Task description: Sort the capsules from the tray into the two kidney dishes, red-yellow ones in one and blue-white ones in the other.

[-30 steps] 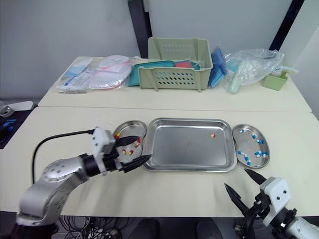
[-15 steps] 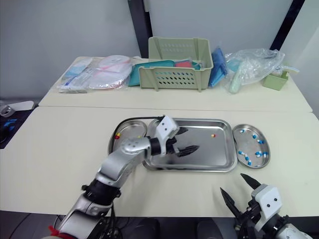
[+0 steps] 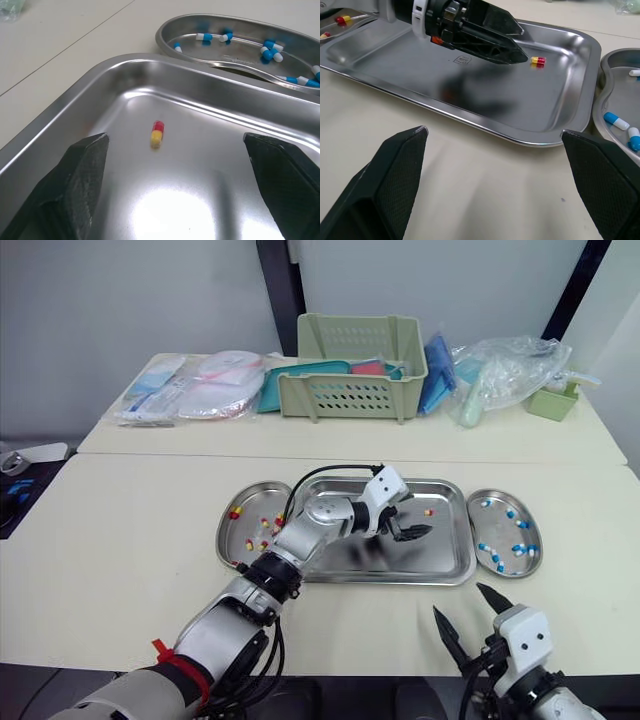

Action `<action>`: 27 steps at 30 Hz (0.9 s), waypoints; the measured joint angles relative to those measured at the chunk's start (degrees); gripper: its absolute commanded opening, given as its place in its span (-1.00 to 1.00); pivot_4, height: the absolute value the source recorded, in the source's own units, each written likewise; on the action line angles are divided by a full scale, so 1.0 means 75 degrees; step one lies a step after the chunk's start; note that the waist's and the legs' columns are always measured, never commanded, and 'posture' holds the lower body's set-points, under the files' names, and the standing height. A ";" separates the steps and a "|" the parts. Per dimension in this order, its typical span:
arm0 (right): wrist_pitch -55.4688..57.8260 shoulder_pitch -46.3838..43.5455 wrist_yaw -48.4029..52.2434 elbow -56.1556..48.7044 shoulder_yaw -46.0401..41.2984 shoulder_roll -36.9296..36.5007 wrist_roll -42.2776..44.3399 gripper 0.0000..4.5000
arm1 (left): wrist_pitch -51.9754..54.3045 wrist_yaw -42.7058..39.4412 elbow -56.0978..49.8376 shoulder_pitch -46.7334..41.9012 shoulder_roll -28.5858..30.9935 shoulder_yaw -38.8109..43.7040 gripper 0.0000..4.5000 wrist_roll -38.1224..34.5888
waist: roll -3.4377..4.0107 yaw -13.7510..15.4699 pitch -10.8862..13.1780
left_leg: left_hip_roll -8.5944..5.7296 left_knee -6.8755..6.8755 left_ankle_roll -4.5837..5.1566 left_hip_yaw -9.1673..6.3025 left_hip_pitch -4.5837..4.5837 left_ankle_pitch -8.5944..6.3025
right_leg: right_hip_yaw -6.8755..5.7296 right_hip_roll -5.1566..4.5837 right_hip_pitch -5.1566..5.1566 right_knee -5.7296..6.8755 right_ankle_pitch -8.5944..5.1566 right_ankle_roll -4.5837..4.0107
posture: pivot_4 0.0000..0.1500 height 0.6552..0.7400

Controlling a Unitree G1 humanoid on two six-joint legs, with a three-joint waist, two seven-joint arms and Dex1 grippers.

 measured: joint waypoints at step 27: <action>0.0823 0.0027 -0.0848 -0.0891 0.0417 -0.0014 -0.0038 1.00 | -0.1611 0.0001 0.3865 -0.1797 -0.1055 0.0603 0.07 0.1185 | -0.0004 0.0000 0.0002 | -0.0004 0.0000 0.0000 -0.0003 -0.0004 0.0000 | -0.0003 0.0000 -0.0003 0.0002 -0.0002 0.0004 | 1.00 1.00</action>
